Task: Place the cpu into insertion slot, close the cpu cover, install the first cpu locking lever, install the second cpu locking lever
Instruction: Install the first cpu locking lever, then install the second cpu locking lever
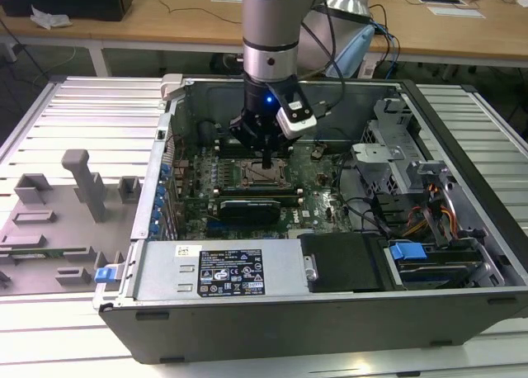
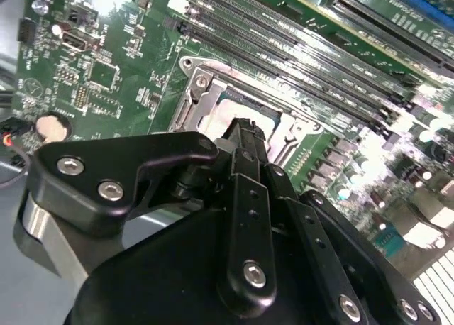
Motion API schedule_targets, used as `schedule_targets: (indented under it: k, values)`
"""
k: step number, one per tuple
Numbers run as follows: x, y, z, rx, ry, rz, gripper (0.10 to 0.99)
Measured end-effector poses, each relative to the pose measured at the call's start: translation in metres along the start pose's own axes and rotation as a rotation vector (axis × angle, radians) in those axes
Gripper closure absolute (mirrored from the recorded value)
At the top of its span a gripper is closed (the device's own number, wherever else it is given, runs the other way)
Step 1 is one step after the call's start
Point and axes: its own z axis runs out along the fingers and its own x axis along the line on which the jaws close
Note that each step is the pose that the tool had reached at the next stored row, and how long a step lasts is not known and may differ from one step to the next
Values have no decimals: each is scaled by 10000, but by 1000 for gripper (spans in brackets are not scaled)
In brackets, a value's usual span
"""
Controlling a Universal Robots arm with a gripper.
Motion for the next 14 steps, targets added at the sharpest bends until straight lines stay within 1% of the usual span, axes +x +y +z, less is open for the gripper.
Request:
schedule_targets:
  k: [3, 14]
  values:
    - [-4, -3, -78, 1, 0, 0, 980]
    - [-5, -3, -97, 0, 0, -1, 980]
